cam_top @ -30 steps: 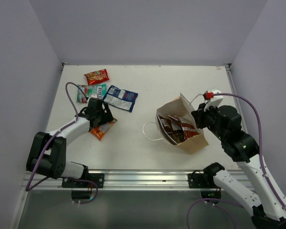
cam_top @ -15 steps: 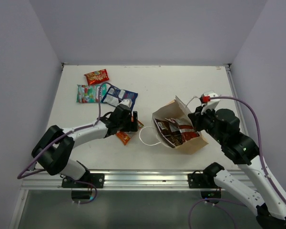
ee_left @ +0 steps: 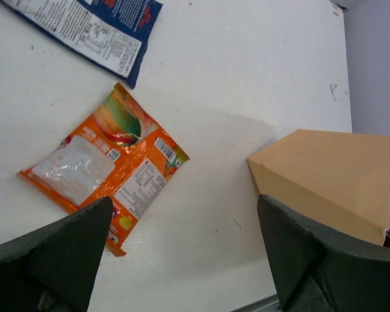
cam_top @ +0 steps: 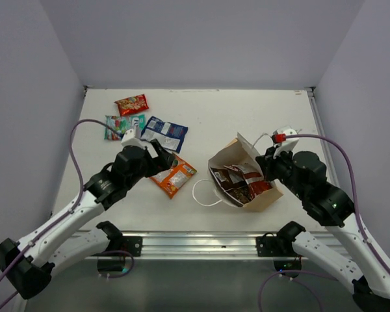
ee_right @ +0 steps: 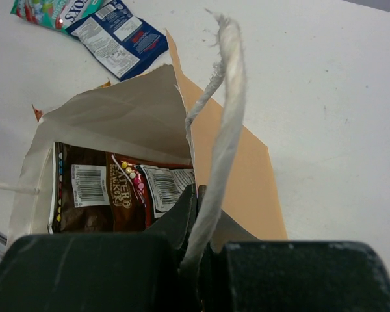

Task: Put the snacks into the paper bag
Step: Pick up the snack from the center of the board.

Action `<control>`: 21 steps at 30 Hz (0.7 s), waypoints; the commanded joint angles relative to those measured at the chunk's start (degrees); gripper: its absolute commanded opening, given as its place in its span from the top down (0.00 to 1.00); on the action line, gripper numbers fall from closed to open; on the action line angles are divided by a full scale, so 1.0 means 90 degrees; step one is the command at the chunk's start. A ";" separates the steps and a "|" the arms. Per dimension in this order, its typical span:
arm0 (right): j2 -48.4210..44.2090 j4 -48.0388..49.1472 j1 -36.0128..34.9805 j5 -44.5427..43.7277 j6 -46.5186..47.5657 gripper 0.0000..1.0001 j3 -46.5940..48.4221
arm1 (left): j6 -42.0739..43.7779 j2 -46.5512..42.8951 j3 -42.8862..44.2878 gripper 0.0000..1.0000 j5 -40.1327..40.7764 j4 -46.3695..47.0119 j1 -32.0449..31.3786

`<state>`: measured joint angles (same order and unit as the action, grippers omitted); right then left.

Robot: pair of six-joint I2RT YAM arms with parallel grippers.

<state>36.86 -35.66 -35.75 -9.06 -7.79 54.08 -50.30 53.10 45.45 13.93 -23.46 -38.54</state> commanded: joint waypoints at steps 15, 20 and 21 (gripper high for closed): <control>0.0113 0.0154 -0.0052 -0.0682 0.0192 1.00 0.0251 | -0.1481 -0.1789 -0.3894 0.04 -0.0278 0.2486 0.0337; 0.0045 0.0144 -0.0042 -0.0829 0.0250 1.00 0.0192 | -0.1608 -0.1488 -0.4833 0.08 -0.0844 0.4079 0.0892; 0.0045 0.0144 -0.0051 -0.0839 0.0251 1.00 0.0172 | -0.1618 -0.1389 -0.4922 0.09 -0.0893 0.4565 0.0952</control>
<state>37.95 -35.62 -35.99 -14.39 -6.52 54.30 -63.53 38.63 4.80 8.69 1.98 -32.34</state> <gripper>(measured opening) 0.011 0.921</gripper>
